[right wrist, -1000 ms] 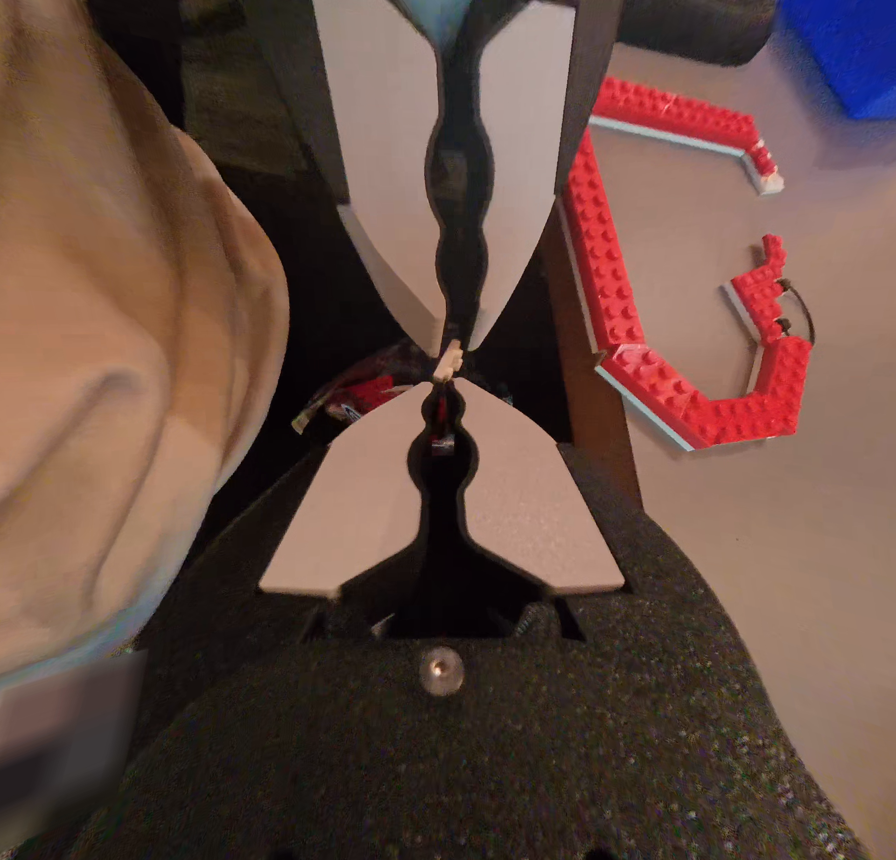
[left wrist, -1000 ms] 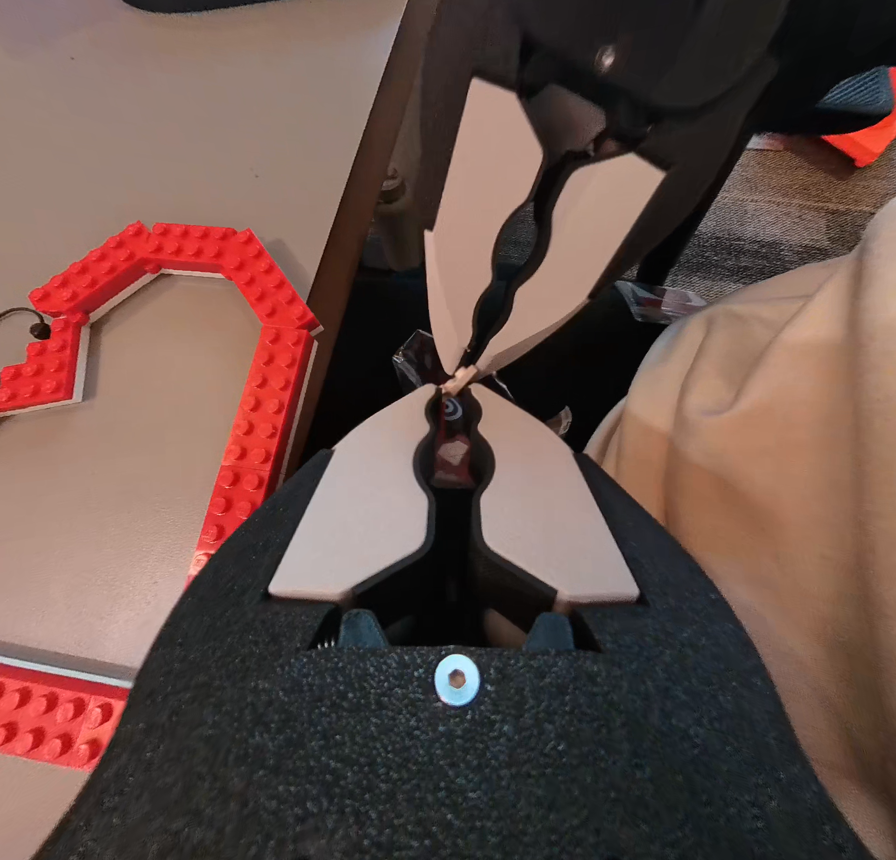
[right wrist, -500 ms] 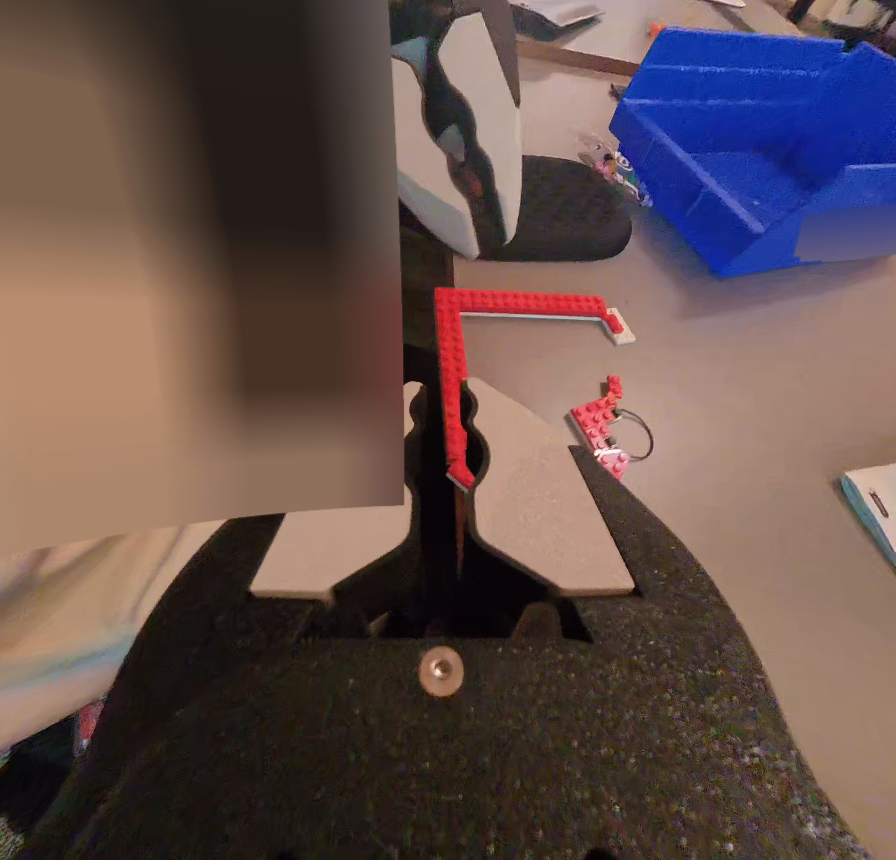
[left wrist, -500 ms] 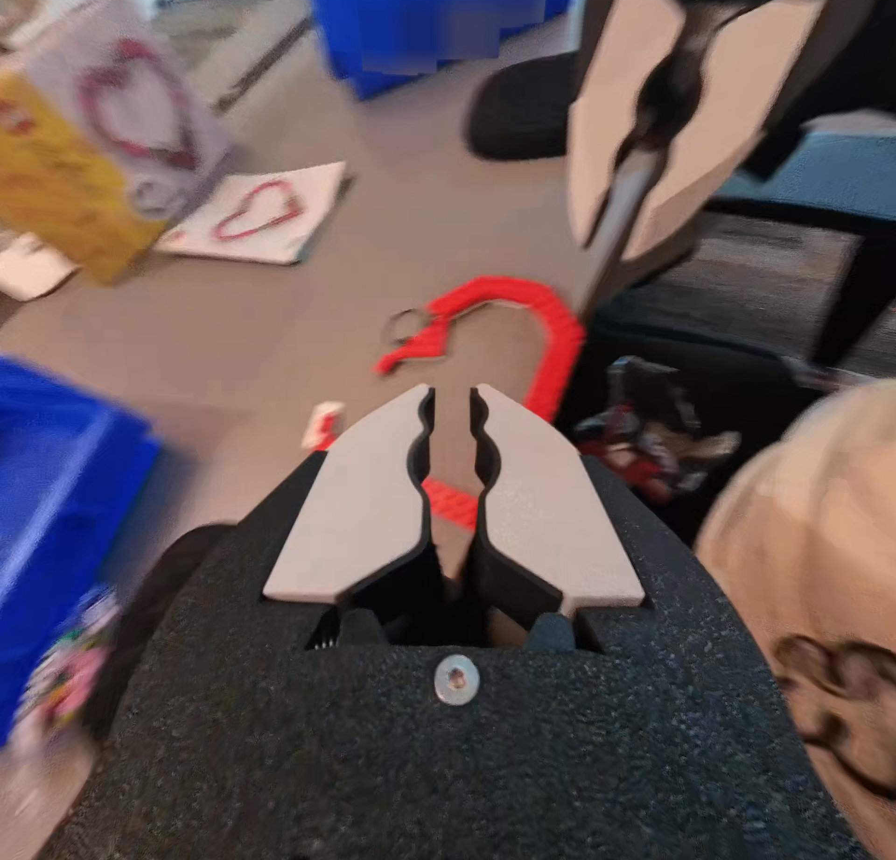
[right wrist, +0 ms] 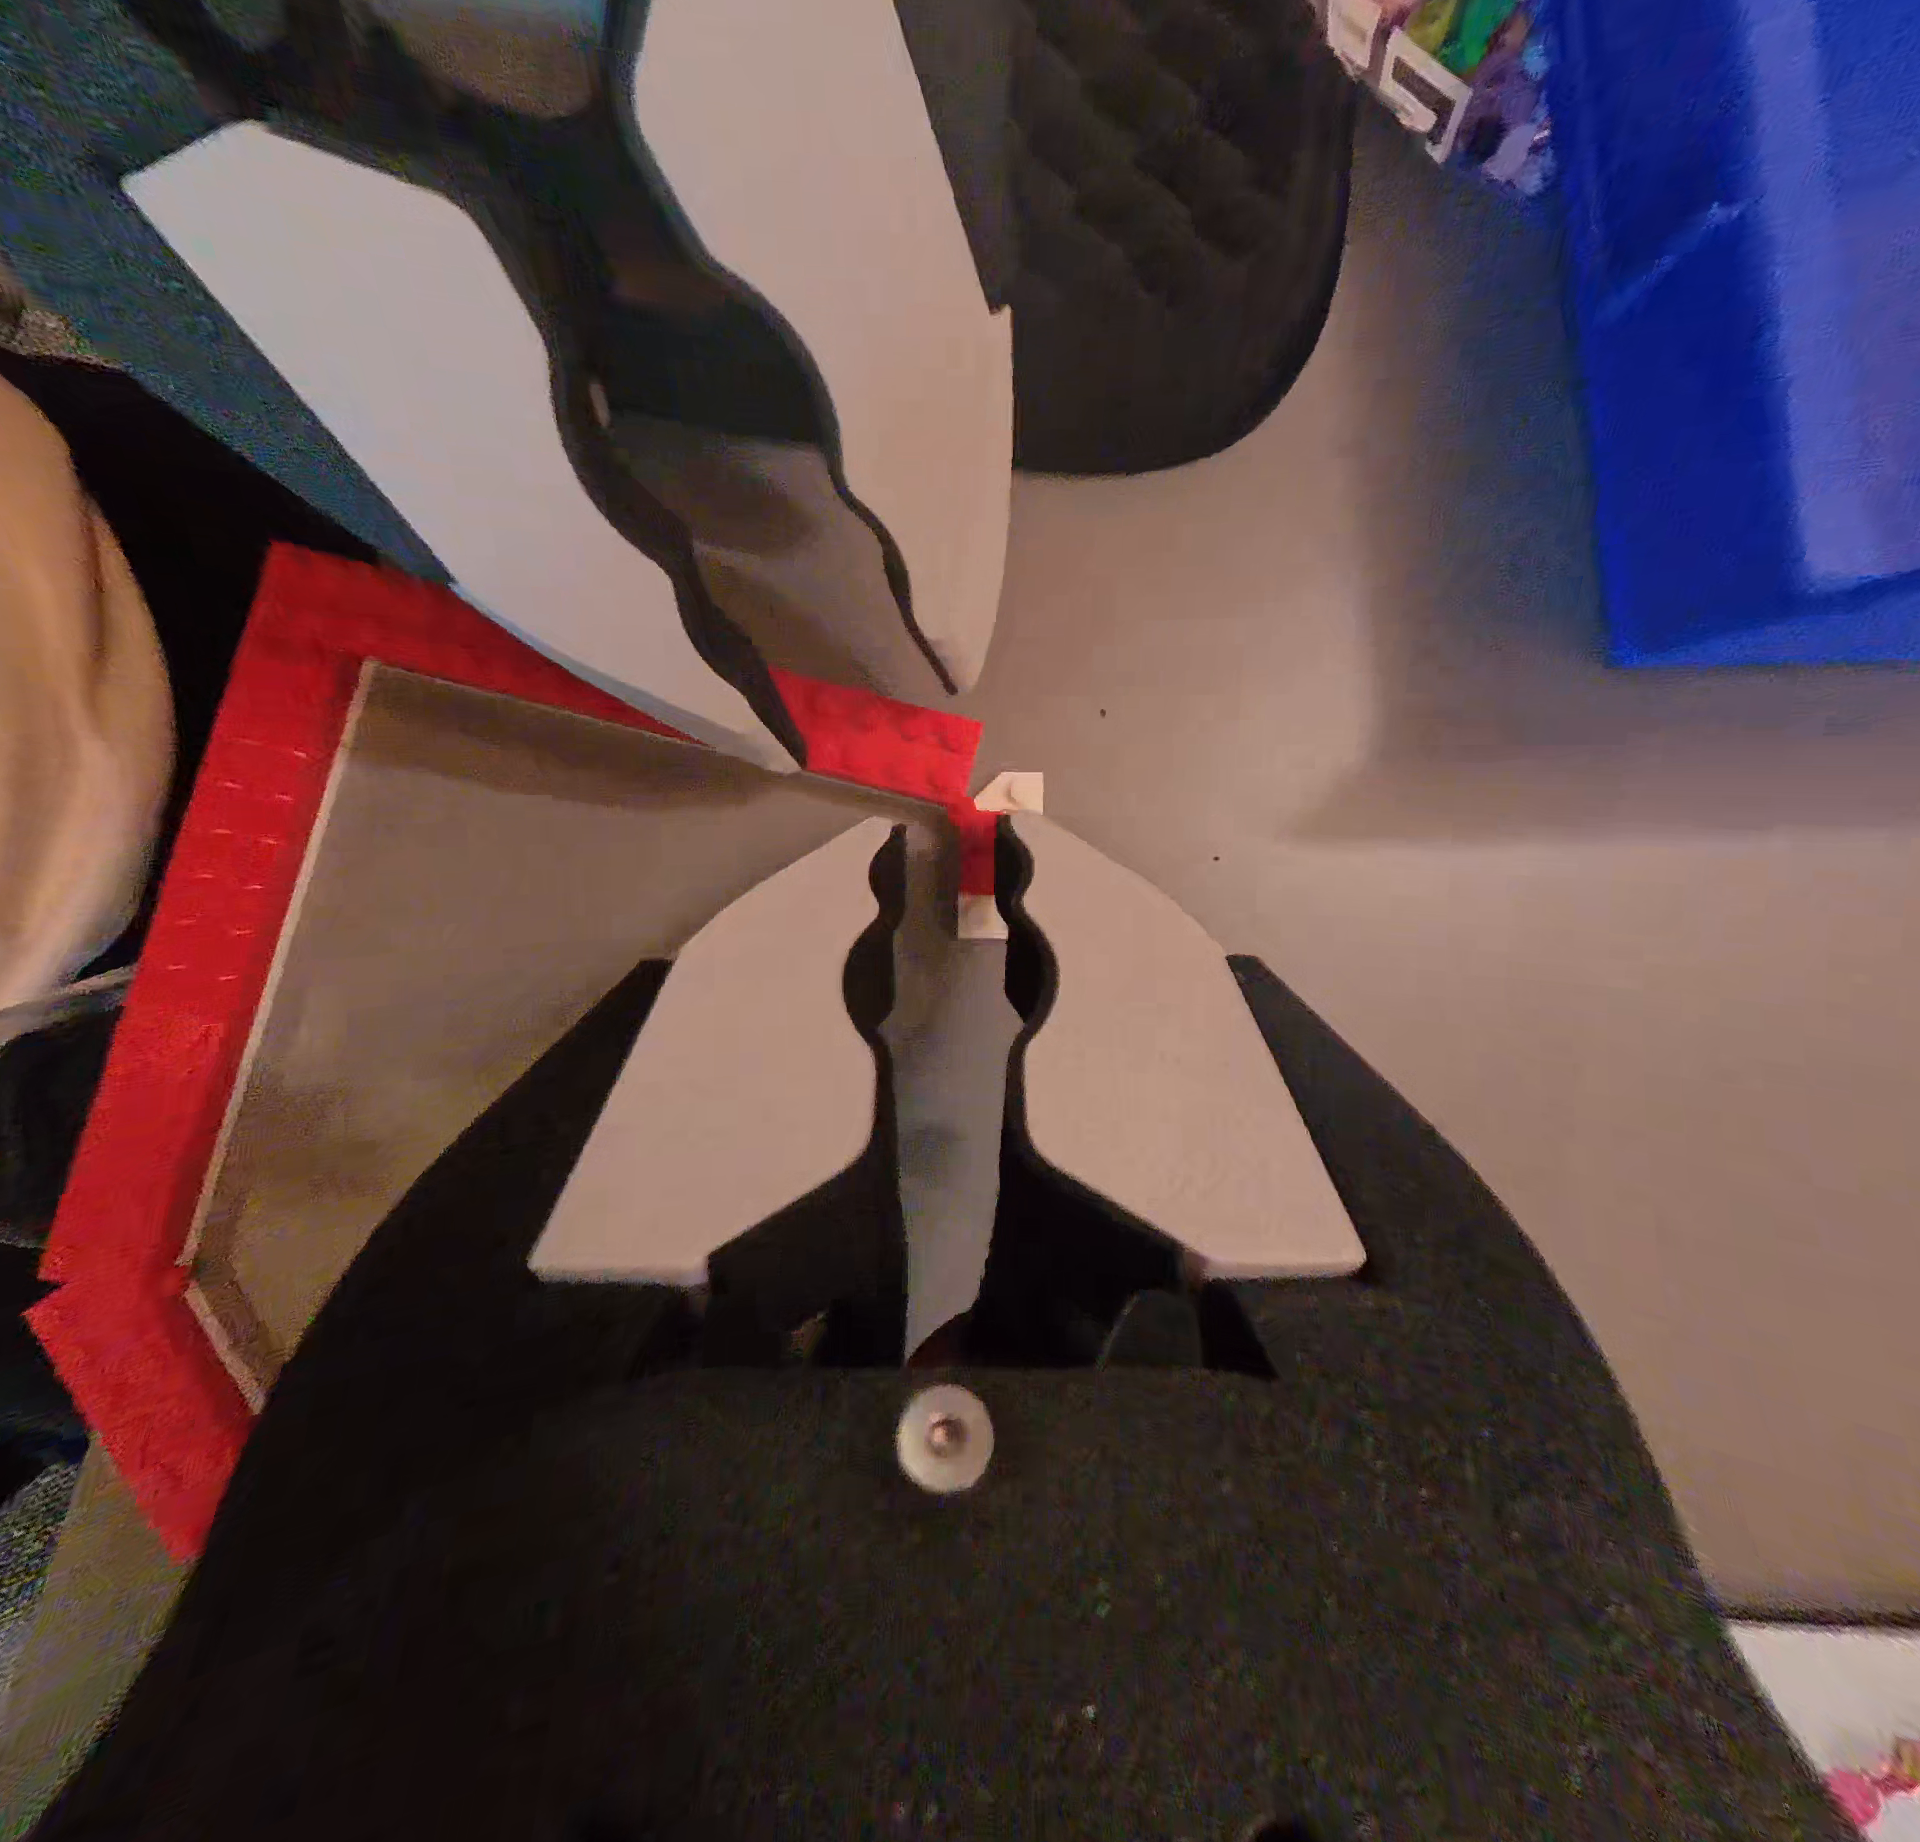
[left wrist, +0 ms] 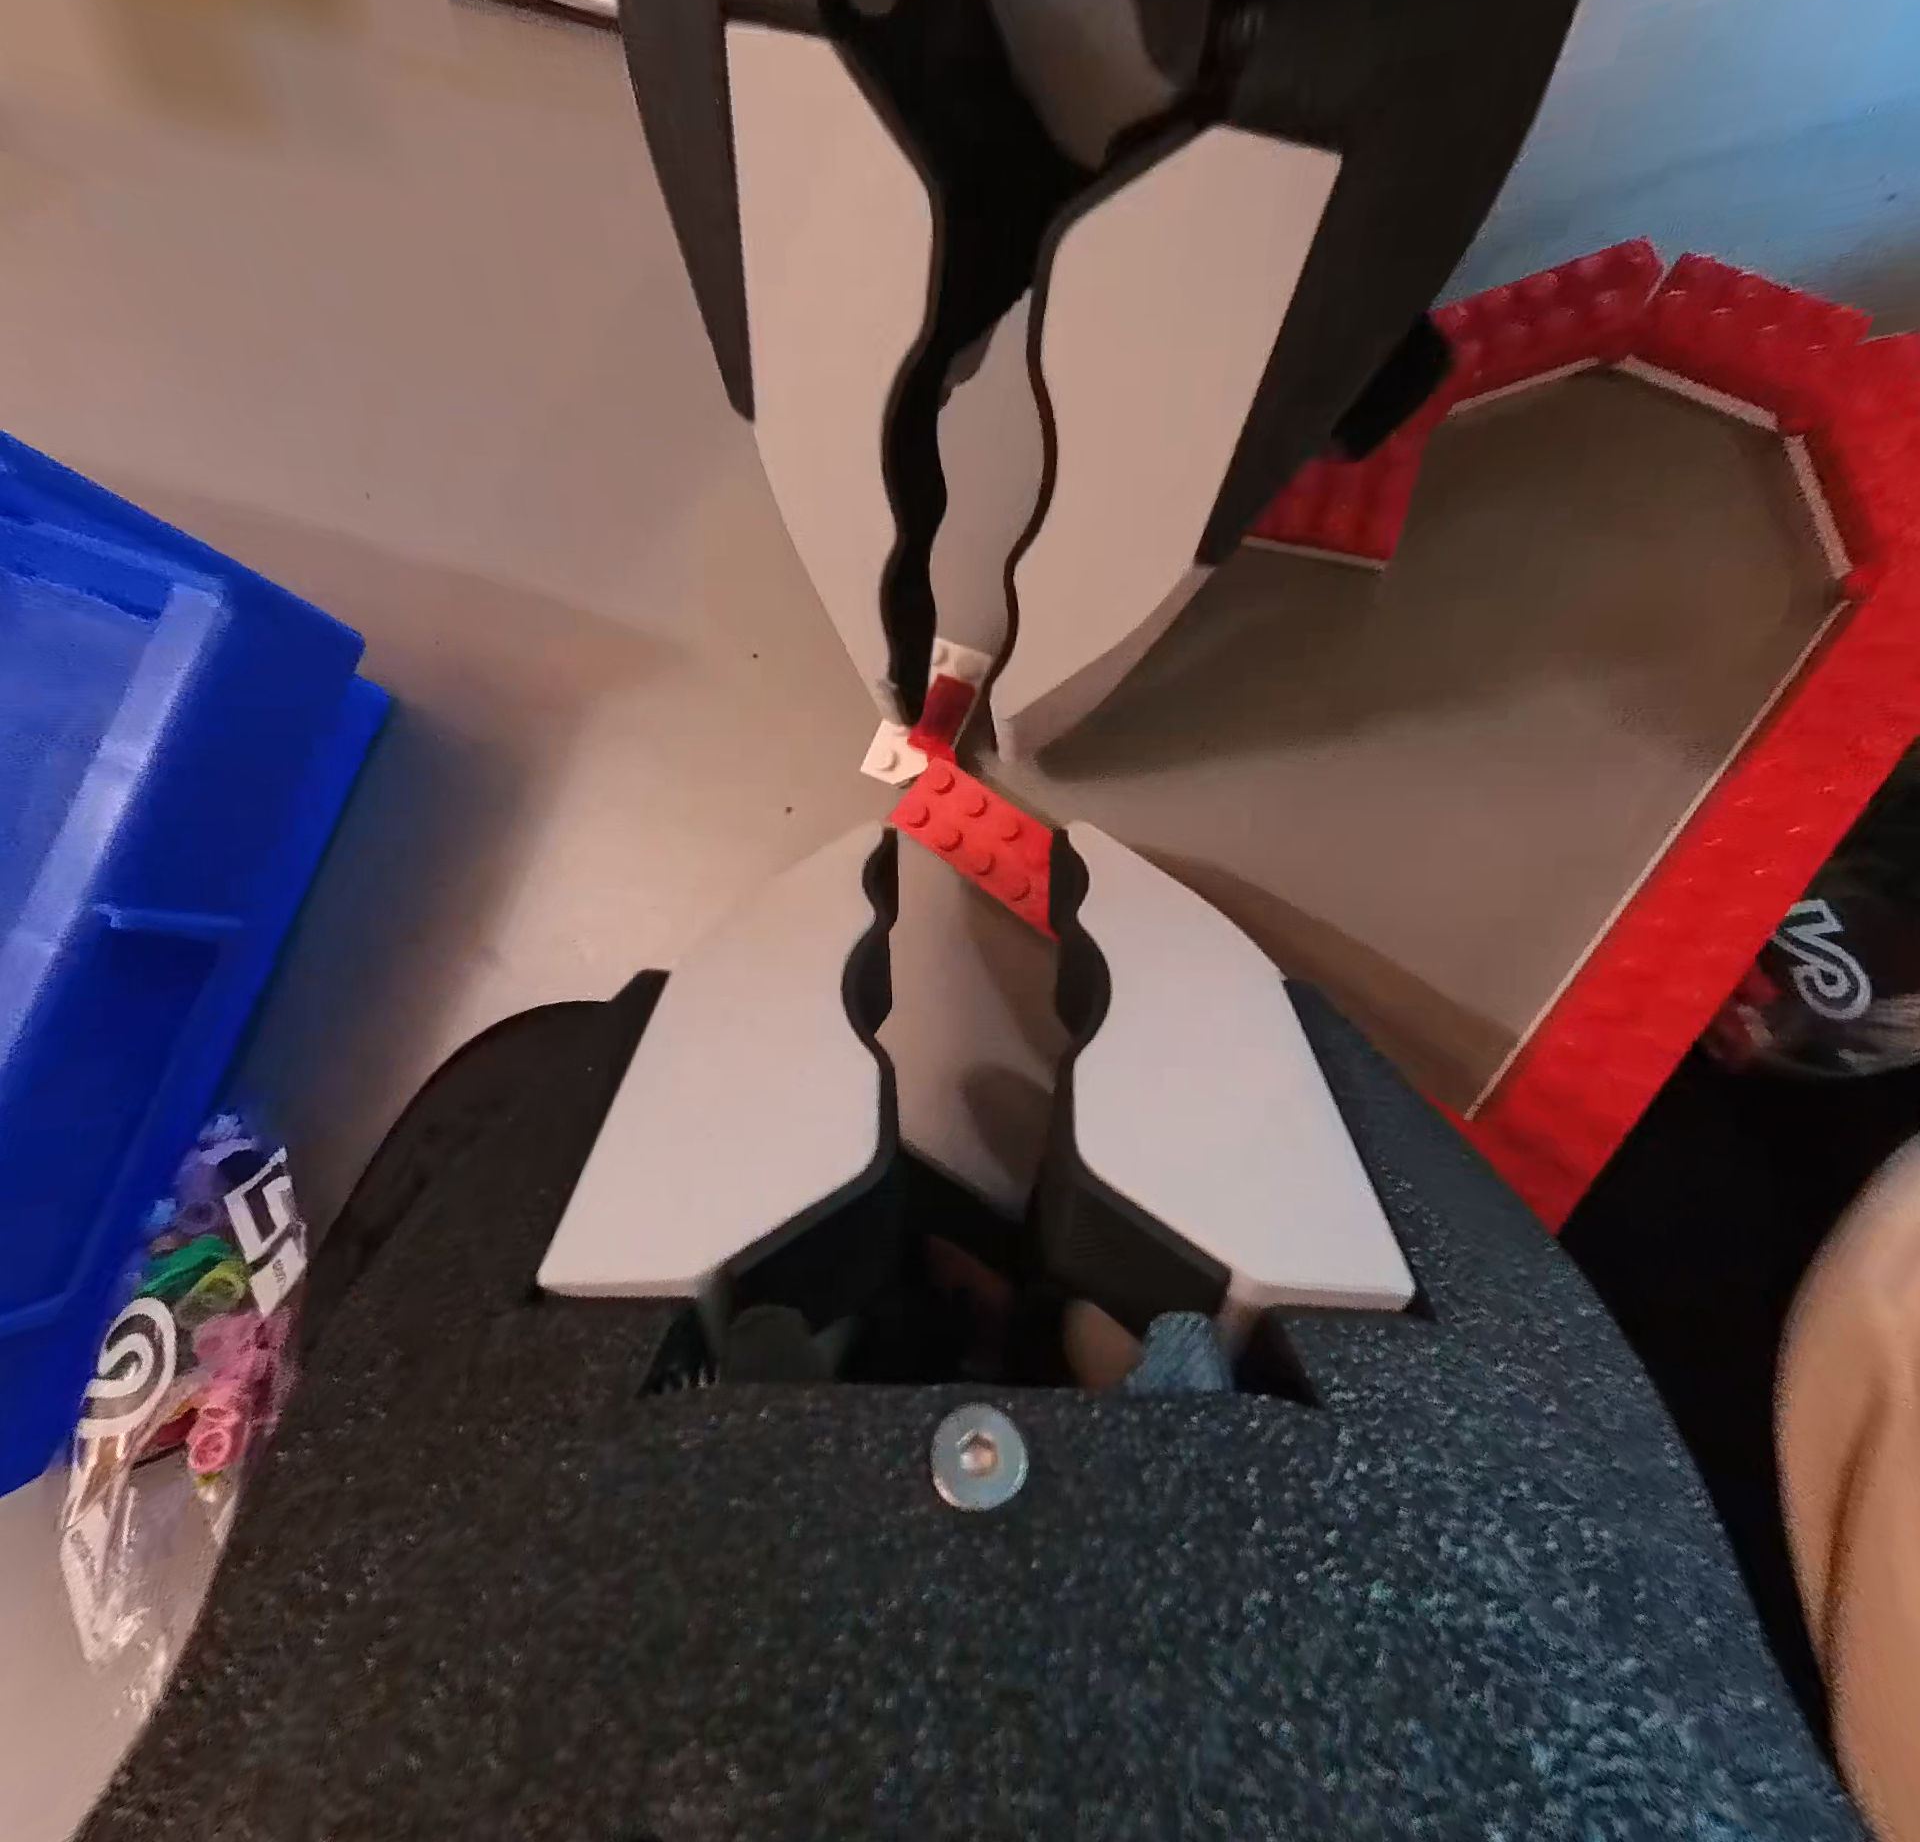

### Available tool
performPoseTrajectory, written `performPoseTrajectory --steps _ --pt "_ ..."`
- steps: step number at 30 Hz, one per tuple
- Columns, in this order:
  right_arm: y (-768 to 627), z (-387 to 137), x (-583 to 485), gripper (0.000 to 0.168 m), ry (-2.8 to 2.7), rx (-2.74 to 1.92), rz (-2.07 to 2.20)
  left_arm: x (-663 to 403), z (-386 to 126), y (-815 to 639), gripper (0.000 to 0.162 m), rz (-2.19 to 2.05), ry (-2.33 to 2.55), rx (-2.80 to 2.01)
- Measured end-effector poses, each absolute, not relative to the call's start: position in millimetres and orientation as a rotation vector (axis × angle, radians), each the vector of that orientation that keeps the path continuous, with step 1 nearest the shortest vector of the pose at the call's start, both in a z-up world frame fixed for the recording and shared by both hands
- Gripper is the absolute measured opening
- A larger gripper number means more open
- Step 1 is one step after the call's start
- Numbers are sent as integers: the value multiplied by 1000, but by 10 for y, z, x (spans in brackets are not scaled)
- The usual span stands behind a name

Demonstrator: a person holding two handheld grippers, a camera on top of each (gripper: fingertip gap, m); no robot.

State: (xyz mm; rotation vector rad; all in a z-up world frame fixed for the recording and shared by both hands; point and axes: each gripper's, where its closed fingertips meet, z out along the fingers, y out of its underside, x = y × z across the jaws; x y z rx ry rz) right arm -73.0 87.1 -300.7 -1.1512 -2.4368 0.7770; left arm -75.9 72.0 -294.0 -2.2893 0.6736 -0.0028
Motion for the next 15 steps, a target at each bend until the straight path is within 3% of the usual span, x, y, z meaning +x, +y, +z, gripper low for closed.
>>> performPoseTrajectory --steps 1,6,12,15 --pt "884 -3031 -737 16 -2444 -1148 749 -761 -2940 723 28 -6 677 -2288" --pt "948 -3080 -745 8 -2447 -1157 698 -735 -2955 718 26 -37 702 -2288" --pt "904 -3076 -691 8 -2415 -1216 713 -731 -2959 698 38 -77 711 -2324" --pt "887 -3036 -580 30 -2453 -1209 773 -694 -2966 657 31 -104 762 -2329"
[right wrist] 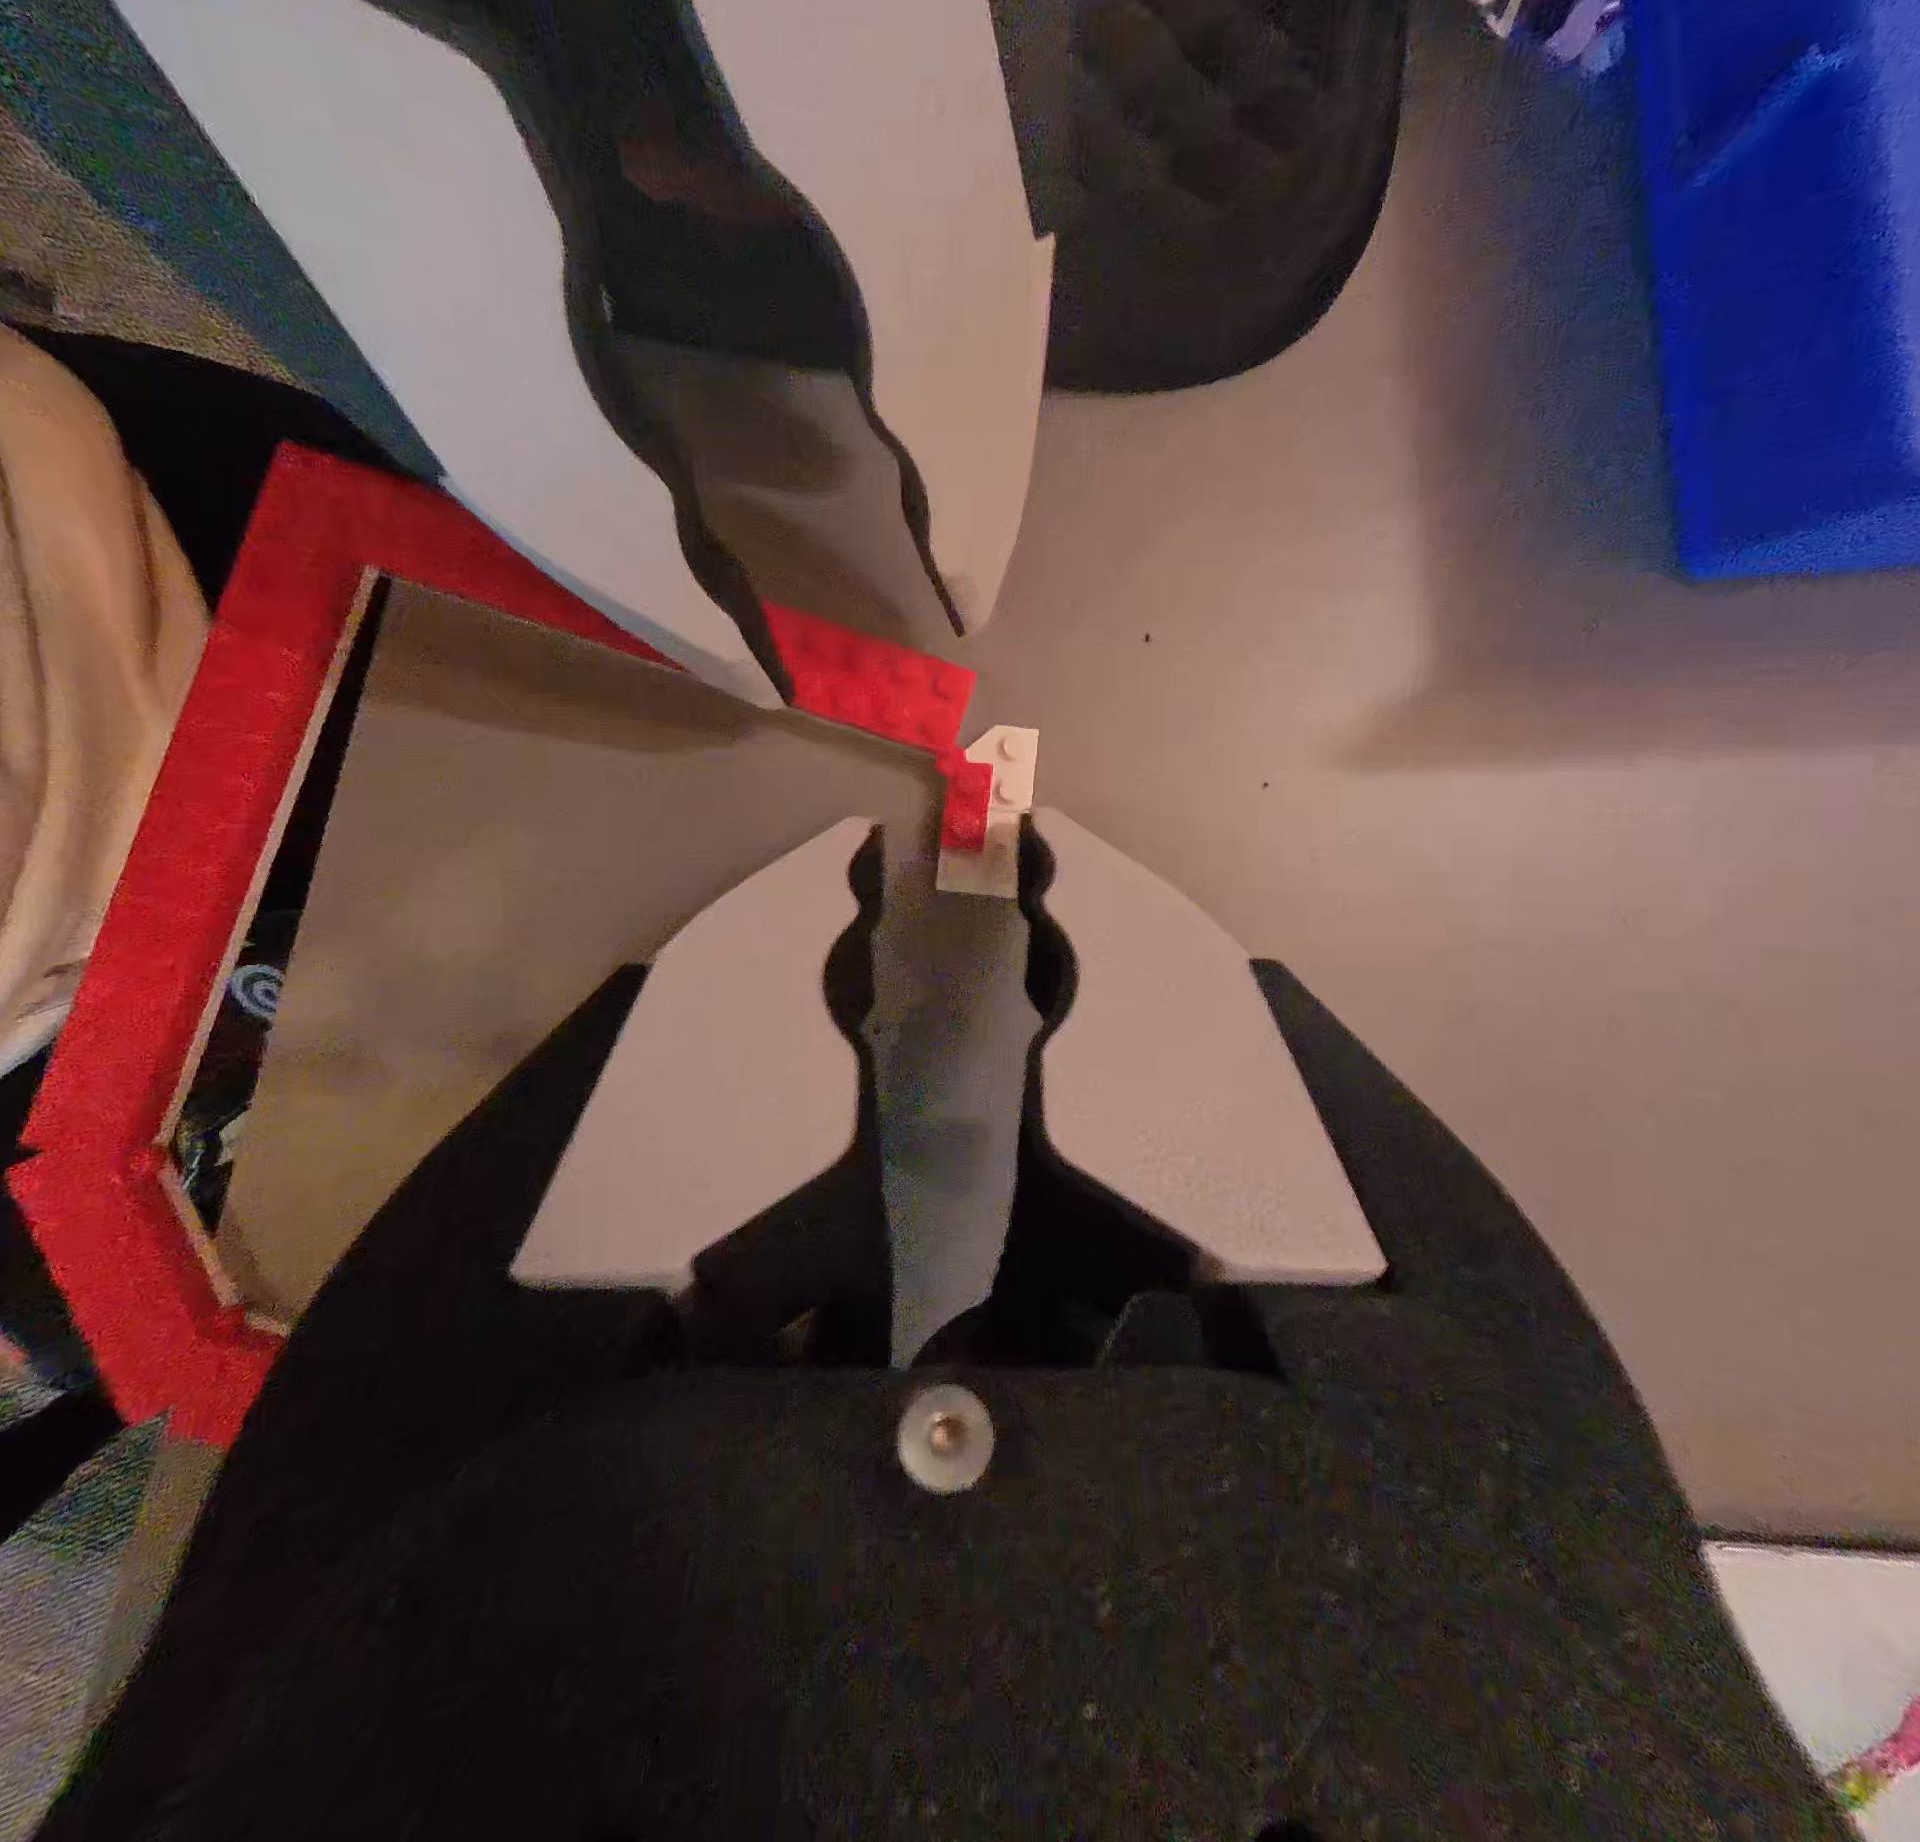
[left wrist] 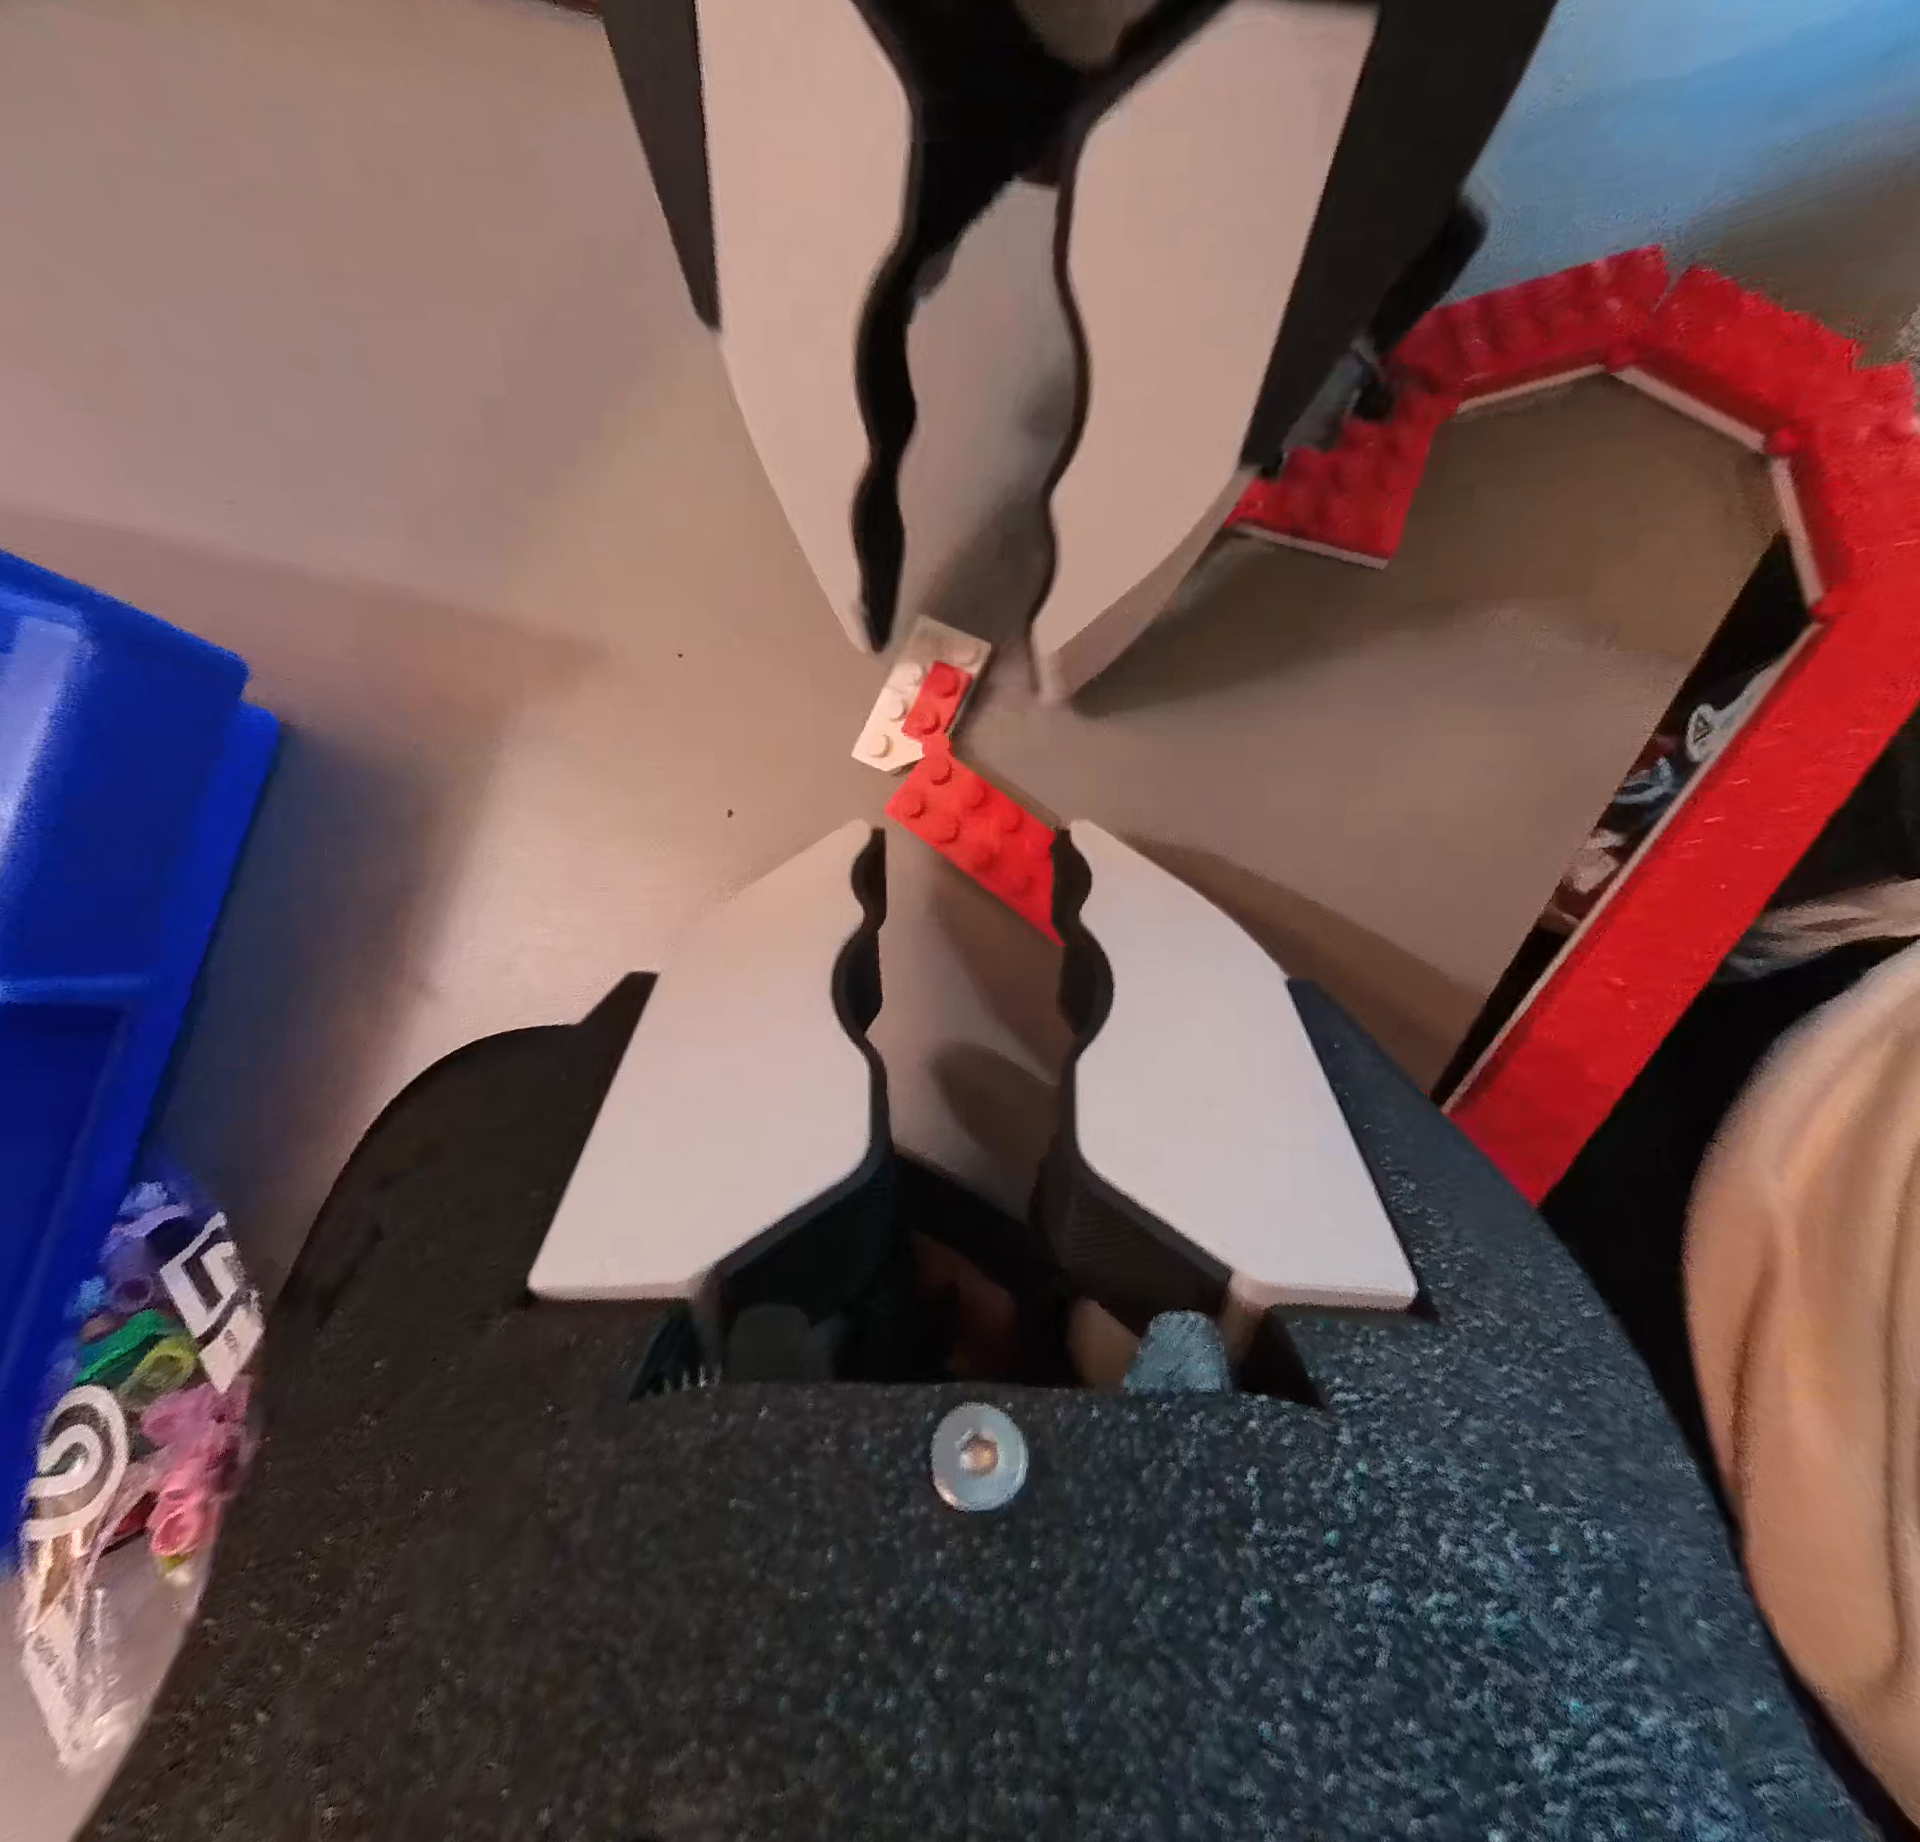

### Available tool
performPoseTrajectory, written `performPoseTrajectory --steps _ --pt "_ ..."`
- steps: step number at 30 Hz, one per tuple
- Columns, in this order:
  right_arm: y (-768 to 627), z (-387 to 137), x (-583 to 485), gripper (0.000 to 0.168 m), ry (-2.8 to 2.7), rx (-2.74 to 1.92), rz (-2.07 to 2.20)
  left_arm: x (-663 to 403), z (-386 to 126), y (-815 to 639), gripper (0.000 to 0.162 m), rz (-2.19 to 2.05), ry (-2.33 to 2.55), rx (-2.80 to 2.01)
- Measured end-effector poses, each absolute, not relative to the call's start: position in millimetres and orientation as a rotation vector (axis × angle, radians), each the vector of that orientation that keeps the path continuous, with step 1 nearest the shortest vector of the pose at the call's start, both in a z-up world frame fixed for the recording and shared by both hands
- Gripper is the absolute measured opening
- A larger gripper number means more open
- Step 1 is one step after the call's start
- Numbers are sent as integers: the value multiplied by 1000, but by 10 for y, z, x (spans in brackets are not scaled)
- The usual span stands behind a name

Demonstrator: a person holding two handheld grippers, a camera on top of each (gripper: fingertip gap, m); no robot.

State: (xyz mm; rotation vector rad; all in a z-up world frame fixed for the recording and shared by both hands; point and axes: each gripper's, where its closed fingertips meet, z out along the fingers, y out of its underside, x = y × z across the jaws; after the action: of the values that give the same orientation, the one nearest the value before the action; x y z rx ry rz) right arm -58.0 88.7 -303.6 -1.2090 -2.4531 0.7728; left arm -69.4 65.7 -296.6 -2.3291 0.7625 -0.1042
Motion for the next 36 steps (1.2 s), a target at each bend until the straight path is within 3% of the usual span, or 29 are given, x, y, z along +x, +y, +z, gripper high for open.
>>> performPoseTrajectory --steps 3,7,8,15,24,27,31,36 --pt "971 -3027 -545 40 -2419 -1299 860 -749 -2939 704 36 -21 757 -2330" --pt "969 -3100 -603 30 -2374 -1283 846 -732 -2916 766 44 9 729 -2336" --pt "955 -3092 -622 18 -2357 -1291 865 -701 -2906 771 45 -14 725 -2334" --pt "1007 -2990 -699 16 -2247 -1223 778 -764 -3003 869 52 102 734 -2367" --pt "992 -2652 -679 17 -2105 -1006 580 -751 -2812 1022 27 140 699 -2179" --pt "1024 -2598 -626 30 -2085 -1008 603 -710 -2746 1029 24 103 660 -2109" --pt "1010 -2606 -572 18 -2079 -975 603 -717 -2705 1044 22 55 587 -2066" --pt "1024 -2607 -572 17 -2045 -990 558 -715 -2666 1052 22 79 590 -2031"
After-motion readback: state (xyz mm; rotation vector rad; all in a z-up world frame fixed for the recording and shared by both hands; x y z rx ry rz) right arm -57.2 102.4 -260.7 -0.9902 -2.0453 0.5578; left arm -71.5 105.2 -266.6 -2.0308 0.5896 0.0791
